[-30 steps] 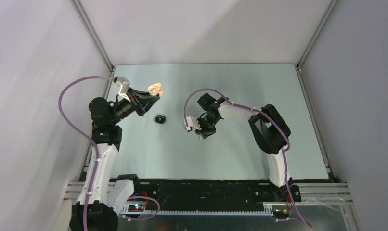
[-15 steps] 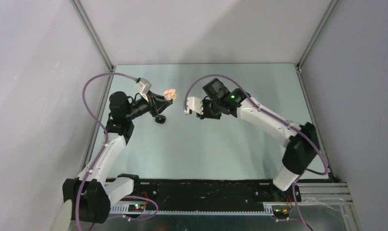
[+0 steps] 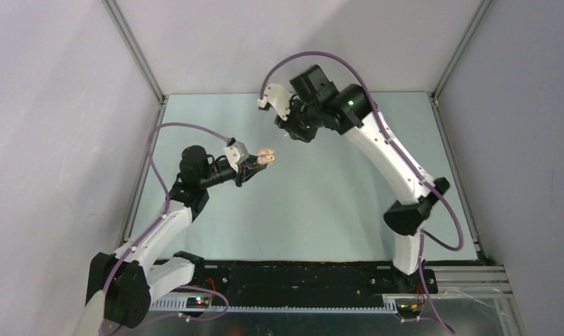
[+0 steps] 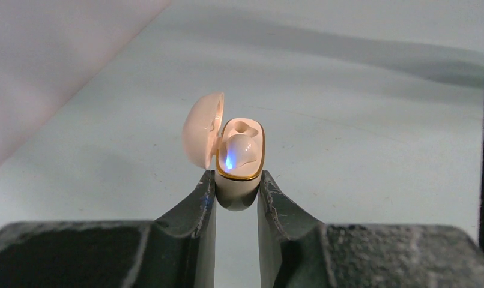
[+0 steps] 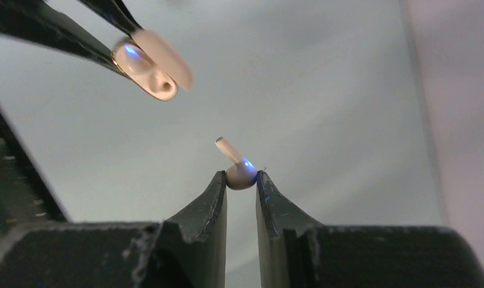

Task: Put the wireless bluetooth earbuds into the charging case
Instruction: Place the earbud at the center of the board.

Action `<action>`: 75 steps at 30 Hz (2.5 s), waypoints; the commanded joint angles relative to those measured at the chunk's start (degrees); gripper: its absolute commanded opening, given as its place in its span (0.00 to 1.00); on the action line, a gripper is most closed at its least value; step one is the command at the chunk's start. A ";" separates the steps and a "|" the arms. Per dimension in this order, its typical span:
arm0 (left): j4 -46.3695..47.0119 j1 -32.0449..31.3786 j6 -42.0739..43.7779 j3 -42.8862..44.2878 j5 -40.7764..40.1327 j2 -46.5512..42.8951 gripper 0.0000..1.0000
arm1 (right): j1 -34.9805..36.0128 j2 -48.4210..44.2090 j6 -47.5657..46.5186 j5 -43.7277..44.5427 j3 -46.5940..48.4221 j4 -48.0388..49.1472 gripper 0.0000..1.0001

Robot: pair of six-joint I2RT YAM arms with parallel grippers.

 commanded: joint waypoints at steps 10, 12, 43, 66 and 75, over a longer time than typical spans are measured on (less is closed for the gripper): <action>3.78 -8.82 20.70 -3.83 -16.53 -3.87 0.00 | 1.71 9.74 21.18 -8.60 7.21 -22.59 0.00; 3.73 -9.53 21.97 -3.91 -17.45 -3.92 0.00 | 0.97 10.11 23.03 -9.09 6.98 -22.13 0.00; -0.81 -16.93 33.66 -0.91 -17.49 -0.04 0.00 | -10.28 15.84 46.73 -25.27 0.66 -17.91 0.00; -3.23 -2.42 -6.61 2.74 0.04 1.59 0.00 | -19.43 23.97 30.23 -21.29 -15.45 -18.84 0.25; -9.80 -0.56 -4.03 5.27 0.78 -0.01 0.00 | -20.12 31.50 33.07 -17.30 -15.53 -18.14 0.40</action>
